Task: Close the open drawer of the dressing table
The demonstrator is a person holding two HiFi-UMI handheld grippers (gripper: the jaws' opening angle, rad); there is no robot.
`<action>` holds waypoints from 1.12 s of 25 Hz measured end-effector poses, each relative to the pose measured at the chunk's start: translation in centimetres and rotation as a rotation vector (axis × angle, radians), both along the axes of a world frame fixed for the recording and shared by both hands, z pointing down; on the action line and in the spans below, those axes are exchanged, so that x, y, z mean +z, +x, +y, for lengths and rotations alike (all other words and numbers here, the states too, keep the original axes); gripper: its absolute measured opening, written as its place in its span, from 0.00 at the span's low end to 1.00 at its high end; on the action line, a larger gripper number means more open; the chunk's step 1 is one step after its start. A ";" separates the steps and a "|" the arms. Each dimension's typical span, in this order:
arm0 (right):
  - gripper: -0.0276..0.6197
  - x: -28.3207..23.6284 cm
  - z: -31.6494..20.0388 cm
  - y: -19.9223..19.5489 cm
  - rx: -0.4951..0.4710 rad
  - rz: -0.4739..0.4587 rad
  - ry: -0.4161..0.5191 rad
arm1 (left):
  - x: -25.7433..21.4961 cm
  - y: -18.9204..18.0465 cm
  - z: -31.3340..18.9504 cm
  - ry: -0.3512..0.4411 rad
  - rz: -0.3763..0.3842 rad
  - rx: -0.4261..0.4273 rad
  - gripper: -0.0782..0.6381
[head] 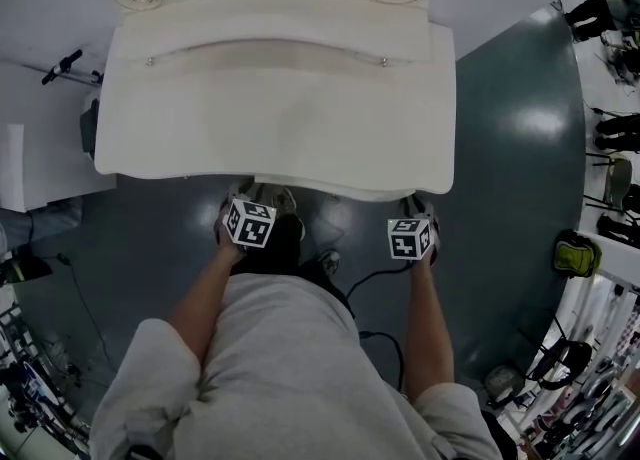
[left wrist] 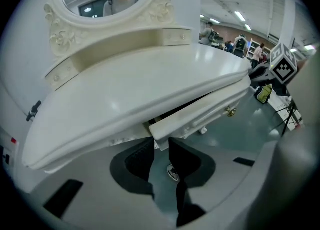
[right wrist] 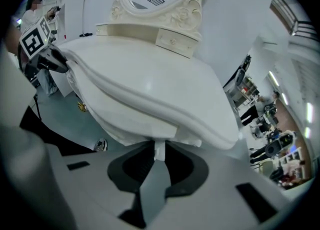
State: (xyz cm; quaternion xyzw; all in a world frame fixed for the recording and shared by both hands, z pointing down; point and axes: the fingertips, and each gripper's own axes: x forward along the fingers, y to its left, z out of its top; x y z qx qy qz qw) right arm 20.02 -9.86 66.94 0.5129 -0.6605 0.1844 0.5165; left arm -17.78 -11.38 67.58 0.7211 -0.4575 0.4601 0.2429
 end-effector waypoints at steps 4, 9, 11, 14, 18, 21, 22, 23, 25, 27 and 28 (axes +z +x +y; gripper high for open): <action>0.13 0.1 -0.6 -0.3 0.018 -0.011 0.017 | 0.0 -0.2 -0.6 0.003 0.008 -0.022 0.24; 0.12 0.0 -1.3 -0.4 0.051 -0.033 0.039 | 0.2 -0.4 -1.2 -0.003 0.011 -0.063 0.22; 0.11 0.1 -1.5 -0.4 0.059 -0.039 0.051 | 0.6 -0.6 -1.3 -0.024 0.010 -0.096 0.20; 0.10 0.2 -1.9 -0.4 0.083 -0.055 0.060 | 1.2 -0.4 -0.9 -0.052 0.039 -0.113 0.16; 0.10 0.2 -2.7 -0.4 0.127 -0.093 0.083 | 1.4 0.7 -0.7 -0.033 0.056 -0.052 0.15; 0.09 0.5 -2.9 -0.4 0.189 -0.156 0.106 | 1.8 1.5 -0.6 -0.042 0.079 -0.040 0.15; 0.09 0.6 -2.9 -0.4 0.212 -0.175 0.114 | 1.9 1.8 -0.6 -0.043 0.085 -0.030 0.15; 0.09 0.8 -3.0 -0.5 0.236 -0.194 0.125 | 2.0 2.1 -0.6 -0.045 0.090 -0.019 0.15; 0.09 1.2 -2.9 -0.7 0.287 -0.239 0.146 | 2.2 2.1 -0.3 -0.050 0.098 -0.003 0.15; 0.09 1.5 -2.7 -1.2 0.333 -0.277 0.161 | 2.1 1.9 0.2 -0.053 0.105 0.002 0.15; 0.09 1.5 -2.7 -1.3 0.348 -0.286 0.171 | 2.0 2.0 0.3 -0.051 0.110 0.006 0.15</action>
